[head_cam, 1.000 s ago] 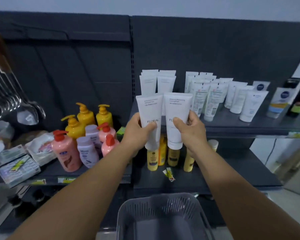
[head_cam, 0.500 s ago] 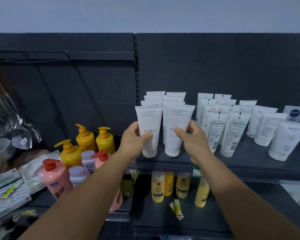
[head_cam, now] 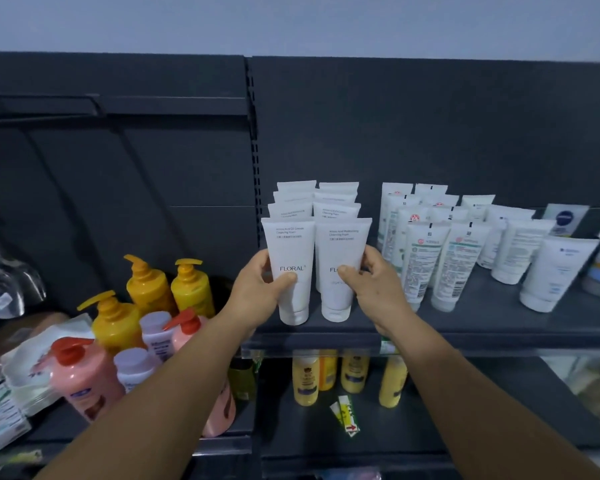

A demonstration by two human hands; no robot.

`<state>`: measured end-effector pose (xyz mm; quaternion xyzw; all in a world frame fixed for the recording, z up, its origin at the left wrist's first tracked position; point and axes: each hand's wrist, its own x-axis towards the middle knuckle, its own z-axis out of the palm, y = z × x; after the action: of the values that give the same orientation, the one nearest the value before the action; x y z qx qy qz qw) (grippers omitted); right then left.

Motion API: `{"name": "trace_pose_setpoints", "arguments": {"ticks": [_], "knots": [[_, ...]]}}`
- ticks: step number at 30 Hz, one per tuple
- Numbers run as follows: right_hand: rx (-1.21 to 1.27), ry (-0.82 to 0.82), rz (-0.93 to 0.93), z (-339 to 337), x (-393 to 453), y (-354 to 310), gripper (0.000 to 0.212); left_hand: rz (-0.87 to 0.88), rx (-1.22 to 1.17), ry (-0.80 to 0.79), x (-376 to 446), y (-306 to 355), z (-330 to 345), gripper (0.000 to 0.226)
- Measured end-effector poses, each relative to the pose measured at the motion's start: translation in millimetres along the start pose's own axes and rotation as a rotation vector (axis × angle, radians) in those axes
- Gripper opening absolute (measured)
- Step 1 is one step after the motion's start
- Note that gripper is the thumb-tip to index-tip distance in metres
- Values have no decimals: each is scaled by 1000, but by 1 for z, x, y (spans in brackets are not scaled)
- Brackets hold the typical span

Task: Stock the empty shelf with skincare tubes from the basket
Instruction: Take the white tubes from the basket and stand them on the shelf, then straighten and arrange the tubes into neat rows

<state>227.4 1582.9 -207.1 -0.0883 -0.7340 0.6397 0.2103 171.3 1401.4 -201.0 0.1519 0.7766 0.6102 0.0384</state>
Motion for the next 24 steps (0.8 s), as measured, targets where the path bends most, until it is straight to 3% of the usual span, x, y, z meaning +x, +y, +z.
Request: {"name": "trace_pose_setpoints", "arguments": {"ticks": [5, 10, 15, 24], "knots": [[-120, 89, 26, 3, -7, -16, 53, 29, 93, -42, 3, 5, -11, 49], [-369, 228, -55, 8, -13, -55, 80, 142, 239, 37, 8, 30, -32, 66], [-622, 243, -173, 17, -11, -100, 72, 287, 320, -21, 20, 61, -53, 62], [-849, 119, -143, 11, 38, -137, 50, 366, 570, -118, 85, 97, -67, 52]]}}
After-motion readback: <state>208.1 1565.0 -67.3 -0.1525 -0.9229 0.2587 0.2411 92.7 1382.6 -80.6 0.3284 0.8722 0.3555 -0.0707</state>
